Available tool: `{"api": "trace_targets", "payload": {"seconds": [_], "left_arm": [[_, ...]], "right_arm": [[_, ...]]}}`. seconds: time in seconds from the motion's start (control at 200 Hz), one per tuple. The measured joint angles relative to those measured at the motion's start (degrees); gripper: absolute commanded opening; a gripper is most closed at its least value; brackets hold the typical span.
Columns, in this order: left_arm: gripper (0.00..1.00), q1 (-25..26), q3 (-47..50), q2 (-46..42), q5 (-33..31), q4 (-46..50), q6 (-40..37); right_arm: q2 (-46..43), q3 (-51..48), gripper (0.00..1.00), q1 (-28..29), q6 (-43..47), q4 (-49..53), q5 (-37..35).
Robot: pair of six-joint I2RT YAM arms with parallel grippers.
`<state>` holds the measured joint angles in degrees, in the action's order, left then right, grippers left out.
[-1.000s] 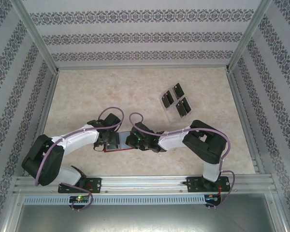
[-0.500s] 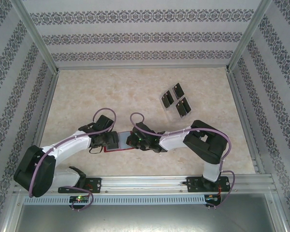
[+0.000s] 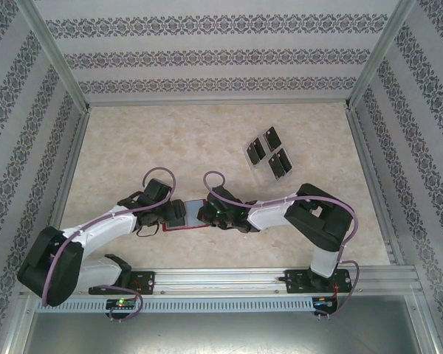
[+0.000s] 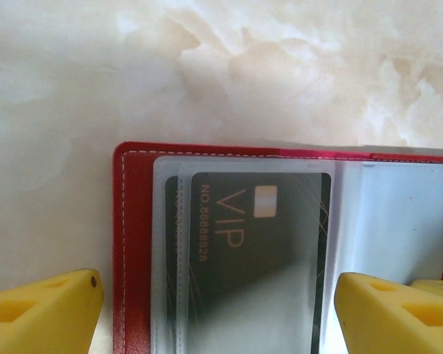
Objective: Put the credit cards into the card holder
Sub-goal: Insert the credit card into the card slot.
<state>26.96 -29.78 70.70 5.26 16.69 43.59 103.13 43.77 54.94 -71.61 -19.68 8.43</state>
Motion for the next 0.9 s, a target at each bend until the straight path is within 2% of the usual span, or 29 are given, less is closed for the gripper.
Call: {"api": "trace_targets", "payload": {"seconds": [0.535, 0.899], "left_arm": [[0.83, 0.35, 0.0, 1.7, 5.11, -6.58, 1.03], [0.83, 0.81, 0.0, 2.89, 6.05, -8.7, 1.51]], "right_arm": [[-5.35, -3.89, 0.0, -3.65, 4.59, 2.82, 0.22], [-14.4, -1.88, 0.0, -4.96, 11.89, 9.25, 0.92]]}}
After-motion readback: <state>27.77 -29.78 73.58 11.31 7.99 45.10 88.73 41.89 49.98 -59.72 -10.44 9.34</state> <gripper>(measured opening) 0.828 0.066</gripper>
